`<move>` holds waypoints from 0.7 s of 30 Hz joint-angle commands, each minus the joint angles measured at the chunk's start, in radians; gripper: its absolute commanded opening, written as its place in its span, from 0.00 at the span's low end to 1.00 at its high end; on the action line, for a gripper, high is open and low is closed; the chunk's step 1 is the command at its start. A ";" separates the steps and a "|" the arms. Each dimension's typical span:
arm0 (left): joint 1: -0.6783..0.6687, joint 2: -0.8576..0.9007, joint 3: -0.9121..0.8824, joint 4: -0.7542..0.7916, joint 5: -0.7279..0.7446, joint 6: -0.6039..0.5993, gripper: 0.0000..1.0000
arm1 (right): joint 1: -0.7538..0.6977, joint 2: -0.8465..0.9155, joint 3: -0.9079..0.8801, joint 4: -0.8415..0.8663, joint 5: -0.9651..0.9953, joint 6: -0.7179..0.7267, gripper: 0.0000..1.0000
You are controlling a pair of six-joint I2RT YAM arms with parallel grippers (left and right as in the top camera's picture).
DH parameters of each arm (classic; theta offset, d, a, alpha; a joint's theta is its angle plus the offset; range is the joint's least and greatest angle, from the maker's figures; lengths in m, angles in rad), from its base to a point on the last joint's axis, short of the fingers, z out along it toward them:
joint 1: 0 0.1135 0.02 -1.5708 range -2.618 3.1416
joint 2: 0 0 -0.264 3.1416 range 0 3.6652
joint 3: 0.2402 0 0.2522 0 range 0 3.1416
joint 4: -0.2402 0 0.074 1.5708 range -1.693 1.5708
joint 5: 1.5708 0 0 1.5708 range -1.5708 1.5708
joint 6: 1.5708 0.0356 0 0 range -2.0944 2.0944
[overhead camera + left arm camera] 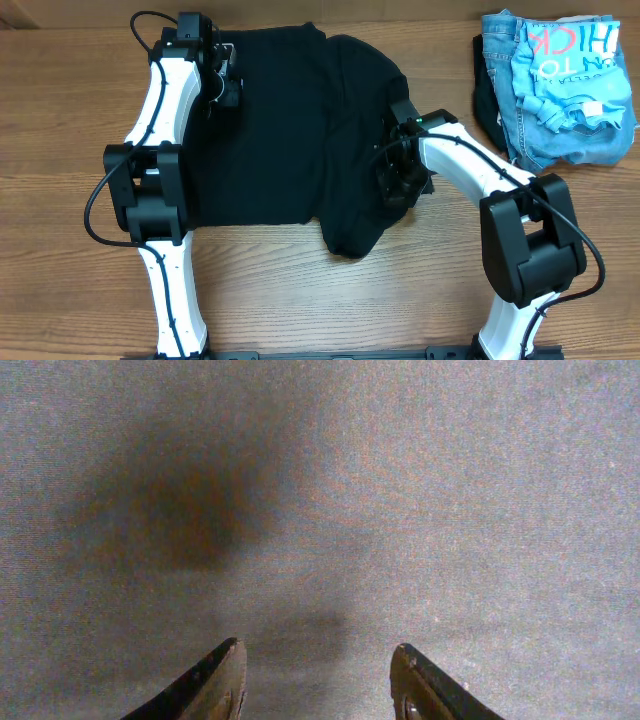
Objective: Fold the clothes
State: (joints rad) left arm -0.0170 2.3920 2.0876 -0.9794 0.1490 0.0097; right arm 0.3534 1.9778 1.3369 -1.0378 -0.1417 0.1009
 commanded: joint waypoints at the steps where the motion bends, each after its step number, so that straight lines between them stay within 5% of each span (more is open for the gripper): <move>1: 0.010 0.014 0.002 0.003 -0.003 0.016 0.50 | -0.002 -0.021 -0.066 0.035 0.066 0.005 0.04; 7: 0.011 0.014 0.002 0.012 -0.003 0.017 0.50 | -0.129 -0.021 -0.152 0.033 0.288 0.042 0.04; 11: 0.012 0.014 0.002 0.013 -0.003 0.017 0.49 | -0.198 -0.022 -0.148 0.043 0.232 0.040 0.04; 17: 0.011 0.014 0.149 -0.098 0.016 0.012 0.41 | -0.204 -0.065 0.206 -0.035 0.175 0.023 0.09; 18: 0.010 0.014 0.193 -0.134 0.055 0.011 0.36 | -0.215 -0.065 0.309 -0.024 0.173 0.023 0.24; 21: 0.010 0.015 0.204 -0.162 0.094 -0.007 0.04 | -0.225 -0.065 0.389 0.149 0.142 -0.002 0.25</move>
State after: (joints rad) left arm -0.0170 2.3981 2.2650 -1.1191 0.1875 0.0078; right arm 0.1432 1.9381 1.6623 -0.9840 0.0292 0.1257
